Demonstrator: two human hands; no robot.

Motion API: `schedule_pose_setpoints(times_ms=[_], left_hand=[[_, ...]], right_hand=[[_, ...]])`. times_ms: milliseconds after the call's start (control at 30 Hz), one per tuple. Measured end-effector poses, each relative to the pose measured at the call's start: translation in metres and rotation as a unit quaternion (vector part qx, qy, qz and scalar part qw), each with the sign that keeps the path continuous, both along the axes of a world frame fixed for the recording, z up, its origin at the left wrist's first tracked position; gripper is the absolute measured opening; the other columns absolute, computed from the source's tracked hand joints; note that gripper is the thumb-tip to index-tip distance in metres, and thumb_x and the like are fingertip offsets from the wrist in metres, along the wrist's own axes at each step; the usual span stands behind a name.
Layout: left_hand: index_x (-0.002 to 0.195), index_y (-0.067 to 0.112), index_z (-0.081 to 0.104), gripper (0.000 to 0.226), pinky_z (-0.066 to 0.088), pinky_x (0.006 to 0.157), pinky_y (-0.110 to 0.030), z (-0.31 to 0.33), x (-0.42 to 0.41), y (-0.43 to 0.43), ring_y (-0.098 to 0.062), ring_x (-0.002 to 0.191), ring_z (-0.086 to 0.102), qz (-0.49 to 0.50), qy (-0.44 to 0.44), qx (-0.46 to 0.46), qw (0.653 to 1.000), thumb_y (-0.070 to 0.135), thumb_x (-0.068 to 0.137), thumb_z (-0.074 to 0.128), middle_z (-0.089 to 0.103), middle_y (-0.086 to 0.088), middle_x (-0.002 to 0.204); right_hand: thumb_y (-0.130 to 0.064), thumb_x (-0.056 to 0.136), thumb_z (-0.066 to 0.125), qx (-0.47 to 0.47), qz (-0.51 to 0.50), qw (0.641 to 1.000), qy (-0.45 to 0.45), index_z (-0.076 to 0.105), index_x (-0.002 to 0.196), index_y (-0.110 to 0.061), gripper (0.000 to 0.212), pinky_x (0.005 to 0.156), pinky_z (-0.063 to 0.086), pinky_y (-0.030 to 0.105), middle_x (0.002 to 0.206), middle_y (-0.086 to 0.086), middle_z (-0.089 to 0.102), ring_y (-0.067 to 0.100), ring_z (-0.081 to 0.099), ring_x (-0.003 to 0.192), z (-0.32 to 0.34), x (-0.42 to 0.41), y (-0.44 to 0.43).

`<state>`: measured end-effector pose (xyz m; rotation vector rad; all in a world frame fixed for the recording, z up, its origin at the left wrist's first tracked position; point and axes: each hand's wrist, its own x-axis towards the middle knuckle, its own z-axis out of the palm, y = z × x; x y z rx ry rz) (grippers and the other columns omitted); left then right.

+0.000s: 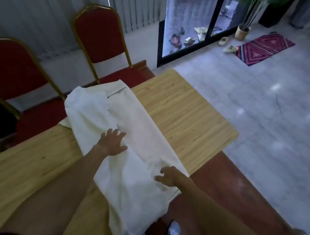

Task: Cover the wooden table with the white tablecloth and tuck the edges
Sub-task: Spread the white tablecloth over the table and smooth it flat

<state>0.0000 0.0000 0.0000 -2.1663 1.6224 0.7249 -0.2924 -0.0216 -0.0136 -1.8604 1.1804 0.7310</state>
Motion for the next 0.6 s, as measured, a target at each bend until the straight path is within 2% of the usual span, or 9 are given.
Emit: schedule_pose_setpoints(times_ms=[133,267,400,467,600], left_hand=[[0.158,0.026,0.018,0.069,0.013,0.121,-0.054,-0.01,0.033,-0.025,-0.034,0.152,0.009,-0.081,-0.079,-0.028,0.993,0.048,0.099,0.044,0.014,-0.008,0.165],[0.158,0.026,0.018,0.067,0.012,0.122,-0.054,-0.024,0.062,-0.051,-0.034,0.152,0.009,-0.156,-0.125,-0.012,0.98,0.038,0.098,0.046,0.013,-0.007,0.165],[0.157,0.026,0.017,0.062,0.01,0.122,-0.057,-0.037,0.095,-0.07,-0.033,0.152,0.011,-0.198,-0.153,0.008,0.968,0.029,0.1,0.04,0.016,-0.004,0.165],[0.157,0.028,0.017,0.062,0.01,0.121,-0.058,-0.042,0.108,-0.079,-0.031,0.151,0.013,-0.217,-0.163,0.016,0.962,0.032,0.099,0.04,0.019,-0.002,0.163],[0.15,0.029,0.029,0.057,0.012,0.119,-0.058,-0.047,0.133,-0.094,-0.025,0.146,0.027,-0.245,-0.169,0.038,0.954,0.054,0.099,0.038,0.036,0.0,0.154]], right_hand=[[-0.061,0.099,0.048,-0.01,-0.055,0.998,-0.033,0.047,0.148,-0.017,0.066,0.111,0.036,0.039,0.15,0.008,0.048,0.028,0.047,0.136,-0.005,0.018,0.02],[-0.061,0.098,0.051,-0.032,-0.107,0.992,-0.05,0.052,0.139,-0.016,0.061,0.099,0.042,0.037,0.137,0.011,0.056,0.029,0.053,0.125,-0.027,0.03,0.039],[-0.06,0.098,0.049,-0.072,-0.134,0.986,-0.064,0.05,0.128,-0.014,0.055,0.08,0.034,0.035,0.127,0.012,0.059,0.032,0.055,0.117,-0.043,0.035,0.062],[-0.062,0.099,0.044,-0.1,-0.145,0.982,-0.07,0.049,0.123,-0.014,0.054,0.078,0.031,0.036,0.123,0.01,0.061,0.032,0.056,0.114,-0.051,0.037,0.071],[-0.054,0.105,0.037,-0.11,-0.157,0.98,-0.053,0.049,0.123,-0.014,0.045,0.089,0.041,0.041,0.124,0.011,0.063,0.034,0.059,0.115,-0.057,0.039,0.079]])
